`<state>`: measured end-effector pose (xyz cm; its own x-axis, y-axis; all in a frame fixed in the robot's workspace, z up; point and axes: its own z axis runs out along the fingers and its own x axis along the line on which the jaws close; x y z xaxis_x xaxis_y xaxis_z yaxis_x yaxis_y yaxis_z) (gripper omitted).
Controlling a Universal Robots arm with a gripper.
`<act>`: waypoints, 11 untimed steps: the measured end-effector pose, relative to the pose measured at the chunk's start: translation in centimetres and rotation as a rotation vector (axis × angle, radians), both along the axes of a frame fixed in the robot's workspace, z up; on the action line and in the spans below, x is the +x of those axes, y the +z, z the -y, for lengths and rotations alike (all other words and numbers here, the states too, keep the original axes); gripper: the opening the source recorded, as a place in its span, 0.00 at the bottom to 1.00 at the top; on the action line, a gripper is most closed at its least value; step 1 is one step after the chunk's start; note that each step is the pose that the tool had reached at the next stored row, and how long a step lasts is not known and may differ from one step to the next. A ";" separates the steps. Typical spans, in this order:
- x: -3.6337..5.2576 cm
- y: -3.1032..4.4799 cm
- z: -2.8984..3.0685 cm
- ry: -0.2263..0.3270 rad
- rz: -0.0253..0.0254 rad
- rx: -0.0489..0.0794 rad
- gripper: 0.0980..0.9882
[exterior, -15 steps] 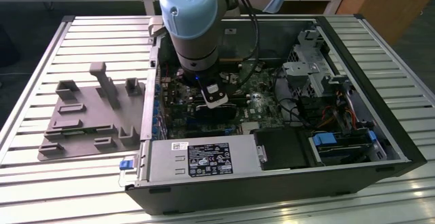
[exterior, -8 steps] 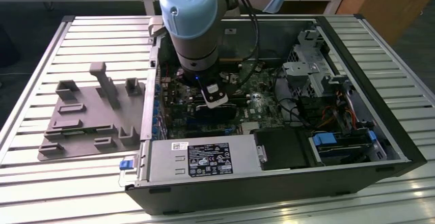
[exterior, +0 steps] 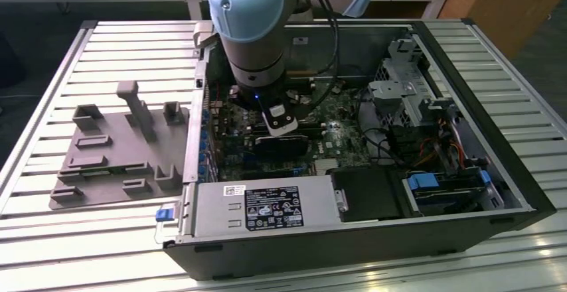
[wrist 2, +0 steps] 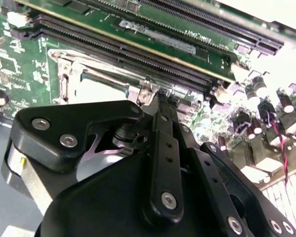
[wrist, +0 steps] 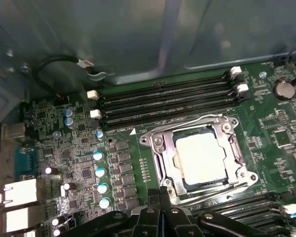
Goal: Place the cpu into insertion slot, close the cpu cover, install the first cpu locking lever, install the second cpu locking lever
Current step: 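Install the second cpu locking lever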
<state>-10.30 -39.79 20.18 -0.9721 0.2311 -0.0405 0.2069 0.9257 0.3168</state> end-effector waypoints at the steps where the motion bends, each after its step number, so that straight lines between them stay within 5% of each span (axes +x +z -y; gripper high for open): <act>1: 0.00 0.20 0.00 0.000 0.0001 0.000 0.01; 6: 0.01 0.95 -0.02 -0.006 0.0003 -0.011 0.01; 11: 0.12 1.09 -0.06 -0.033 0.0002 -0.055 0.01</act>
<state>-10.19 -39.73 21.27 -0.9639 0.2609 -0.0542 0.2379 0.9343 0.2655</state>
